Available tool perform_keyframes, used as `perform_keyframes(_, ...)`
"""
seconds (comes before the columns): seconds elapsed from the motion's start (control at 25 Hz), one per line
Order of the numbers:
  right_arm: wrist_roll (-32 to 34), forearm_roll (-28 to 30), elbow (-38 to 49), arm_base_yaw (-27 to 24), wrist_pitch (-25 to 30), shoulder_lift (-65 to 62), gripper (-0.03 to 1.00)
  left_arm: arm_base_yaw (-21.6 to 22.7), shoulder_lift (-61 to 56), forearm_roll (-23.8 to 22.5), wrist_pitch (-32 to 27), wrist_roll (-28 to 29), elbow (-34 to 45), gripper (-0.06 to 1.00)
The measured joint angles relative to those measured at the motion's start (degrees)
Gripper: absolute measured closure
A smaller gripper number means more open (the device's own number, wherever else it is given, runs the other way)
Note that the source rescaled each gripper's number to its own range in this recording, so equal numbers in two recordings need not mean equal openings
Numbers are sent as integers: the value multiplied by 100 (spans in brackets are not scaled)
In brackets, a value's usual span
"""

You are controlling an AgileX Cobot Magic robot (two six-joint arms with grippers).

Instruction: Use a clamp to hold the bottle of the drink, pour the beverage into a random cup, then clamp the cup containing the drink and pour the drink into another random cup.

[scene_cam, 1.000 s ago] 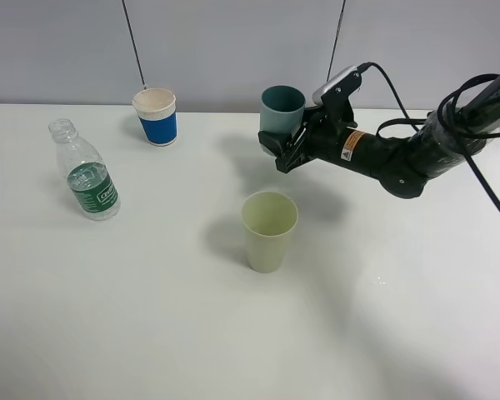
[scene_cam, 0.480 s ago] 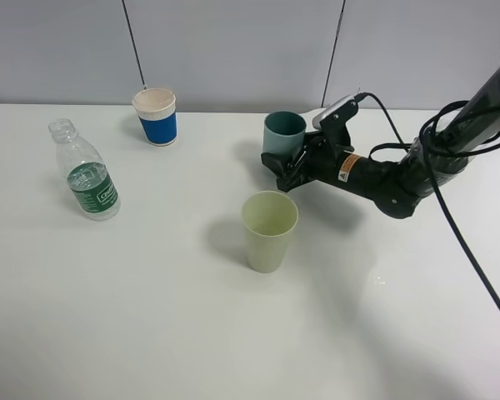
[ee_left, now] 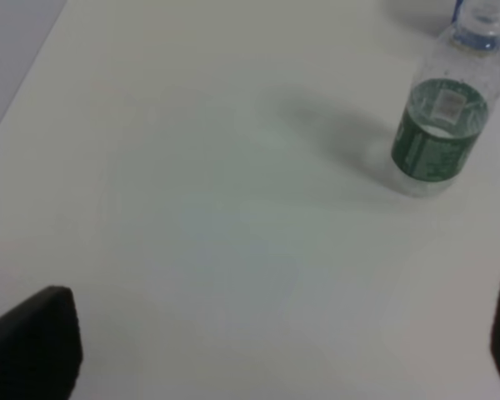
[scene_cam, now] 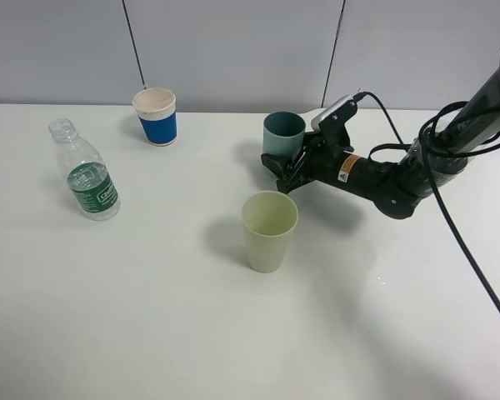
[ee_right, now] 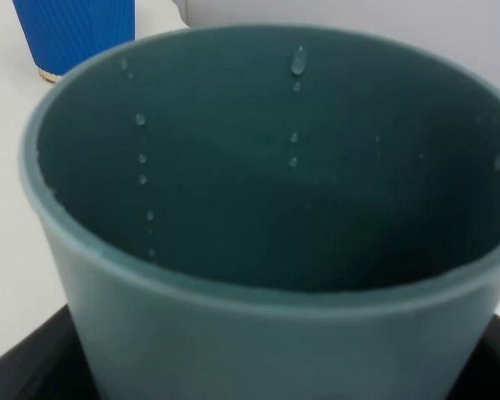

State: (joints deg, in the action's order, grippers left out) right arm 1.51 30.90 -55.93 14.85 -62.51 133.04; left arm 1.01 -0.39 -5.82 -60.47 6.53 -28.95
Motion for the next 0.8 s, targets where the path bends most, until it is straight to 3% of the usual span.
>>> perform_keyframes(0.08,-33,6,0,0,15,30,37,0,0,0,0,0,0,-6)
perform_keyframes(0.12,-33,12,0,0,29,30,20,0,0,0,0,0,0,-6)
perform_keyframes(0.2,-33,18,0,0,38,-29,5,0,0,0,0,0,0,-6)
perform_keyframes(0.36,77,37,5,0,97,-378,-2,0,0,0,0,0,0,-6)
perform_keyframes(0.48,579,45,16,0,388,-860,-3,0,0,0,0,0,0,-6)
perform_keyframes(0.64,1366,45,22,0,1174,-1662,-3,0,0,0,0,0,0,-6)
perform_keyframes(0.8,1573,-75,26,0,2355,-2622,-3,0,0,0,0,0,0,-6)
